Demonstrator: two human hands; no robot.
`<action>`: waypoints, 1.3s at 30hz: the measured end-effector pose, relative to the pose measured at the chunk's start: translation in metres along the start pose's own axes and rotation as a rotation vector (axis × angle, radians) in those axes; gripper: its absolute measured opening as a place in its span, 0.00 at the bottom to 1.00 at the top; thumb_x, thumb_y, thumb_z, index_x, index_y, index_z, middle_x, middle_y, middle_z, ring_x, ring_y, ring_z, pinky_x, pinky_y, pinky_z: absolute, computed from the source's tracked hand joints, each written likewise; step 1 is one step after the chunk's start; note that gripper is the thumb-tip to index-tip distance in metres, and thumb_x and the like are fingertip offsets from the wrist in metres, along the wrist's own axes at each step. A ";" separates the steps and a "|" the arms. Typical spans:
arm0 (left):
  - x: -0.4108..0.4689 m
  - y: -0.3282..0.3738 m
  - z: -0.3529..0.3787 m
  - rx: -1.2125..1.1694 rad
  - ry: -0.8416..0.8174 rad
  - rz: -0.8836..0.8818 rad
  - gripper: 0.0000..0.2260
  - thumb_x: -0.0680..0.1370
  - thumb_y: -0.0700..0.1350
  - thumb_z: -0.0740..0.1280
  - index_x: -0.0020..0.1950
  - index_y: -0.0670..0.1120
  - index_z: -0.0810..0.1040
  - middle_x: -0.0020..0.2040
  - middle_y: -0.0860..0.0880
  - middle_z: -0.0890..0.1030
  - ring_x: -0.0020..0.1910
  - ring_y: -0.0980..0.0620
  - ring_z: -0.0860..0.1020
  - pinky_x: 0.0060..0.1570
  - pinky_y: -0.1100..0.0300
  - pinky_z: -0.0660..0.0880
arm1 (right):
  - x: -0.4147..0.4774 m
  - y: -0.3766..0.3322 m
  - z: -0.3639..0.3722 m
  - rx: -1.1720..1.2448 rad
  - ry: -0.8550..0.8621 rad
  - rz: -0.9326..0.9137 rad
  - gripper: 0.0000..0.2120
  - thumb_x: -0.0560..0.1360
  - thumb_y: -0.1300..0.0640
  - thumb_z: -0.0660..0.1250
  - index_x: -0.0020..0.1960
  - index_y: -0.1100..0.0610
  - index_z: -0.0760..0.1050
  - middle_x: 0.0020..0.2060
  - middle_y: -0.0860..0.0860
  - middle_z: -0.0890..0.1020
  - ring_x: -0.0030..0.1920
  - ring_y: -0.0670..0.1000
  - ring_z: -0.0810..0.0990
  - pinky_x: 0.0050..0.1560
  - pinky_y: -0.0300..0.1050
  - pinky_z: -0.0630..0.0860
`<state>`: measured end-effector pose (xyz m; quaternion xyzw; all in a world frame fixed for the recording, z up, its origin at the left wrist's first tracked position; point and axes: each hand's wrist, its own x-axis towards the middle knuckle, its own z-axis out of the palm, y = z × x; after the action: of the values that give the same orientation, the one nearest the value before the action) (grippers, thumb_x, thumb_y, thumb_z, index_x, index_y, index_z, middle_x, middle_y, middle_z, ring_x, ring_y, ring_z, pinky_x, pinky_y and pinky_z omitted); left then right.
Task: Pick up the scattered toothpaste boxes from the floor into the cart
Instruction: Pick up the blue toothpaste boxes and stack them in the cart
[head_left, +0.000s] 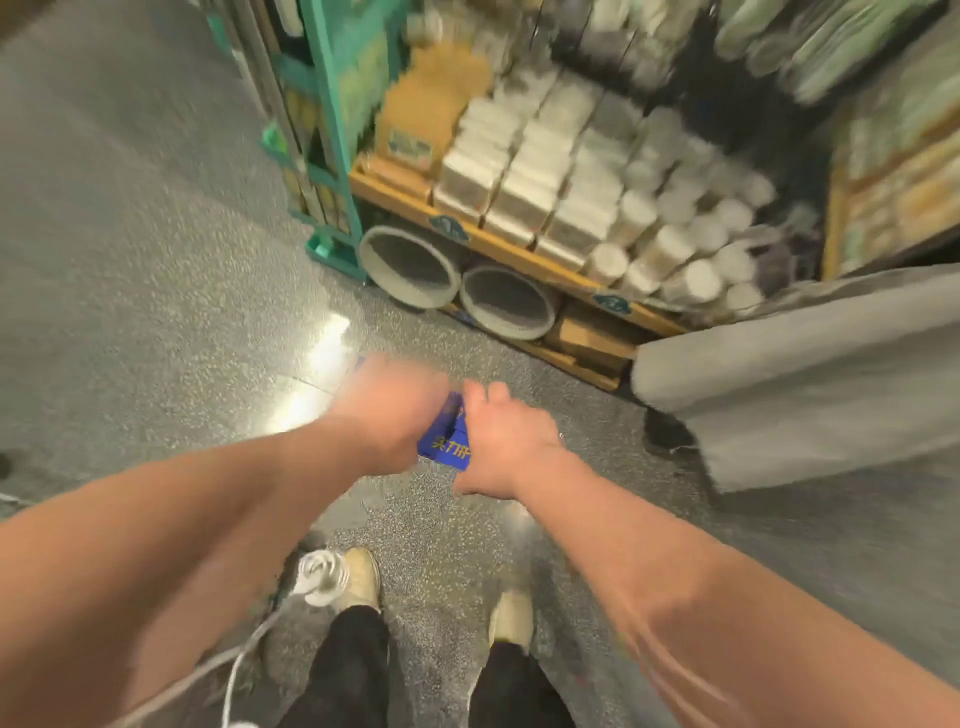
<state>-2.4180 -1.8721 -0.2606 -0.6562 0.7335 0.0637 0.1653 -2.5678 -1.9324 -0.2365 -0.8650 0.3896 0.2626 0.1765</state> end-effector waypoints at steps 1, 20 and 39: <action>-0.018 0.000 -0.025 0.003 0.020 -0.012 0.20 0.73 0.50 0.66 0.63 0.47 0.66 0.60 0.48 0.77 0.59 0.45 0.76 0.57 0.49 0.67 | -0.023 -0.004 -0.016 -0.016 0.037 -0.007 0.46 0.63 0.41 0.81 0.71 0.55 0.61 0.62 0.55 0.71 0.61 0.58 0.78 0.56 0.55 0.77; -0.411 0.050 -0.223 -0.052 0.200 -0.465 0.26 0.62 0.64 0.71 0.49 0.52 0.63 0.47 0.51 0.81 0.49 0.45 0.83 0.49 0.52 0.77 | -0.351 -0.165 -0.132 -0.295 0.256 -0.552 0.31 0.62 0.41 0.81 0.52 0.51 0.66 0.50 0.53 0.80 0.51 0.57 0.80 0.42 0.46 0.69; -0.709 -0.089 -0.114 0.005 0.140 -0.455 0.23 0.70 0.61 0.70 0.50 0.51 0.61 0.53 0.50 0.80 0.54 0.45 0.81 0.51 0.52 0.72 | -0.410 -0.491 -0.010 -0.137 0.328 -0.567 0.27 0.63 0.42 0.76 0.55 0.52 0.69 0.49 0.50 0.79 0.50 0.57 0.80 0.49 0.50 0.79</action>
<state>-2.2892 -1.2521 0.0885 -0.8069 0.5767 -0.0228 0.1258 -2.4173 -1.3878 0.0635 -0.9795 0.1380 0.0859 0.1189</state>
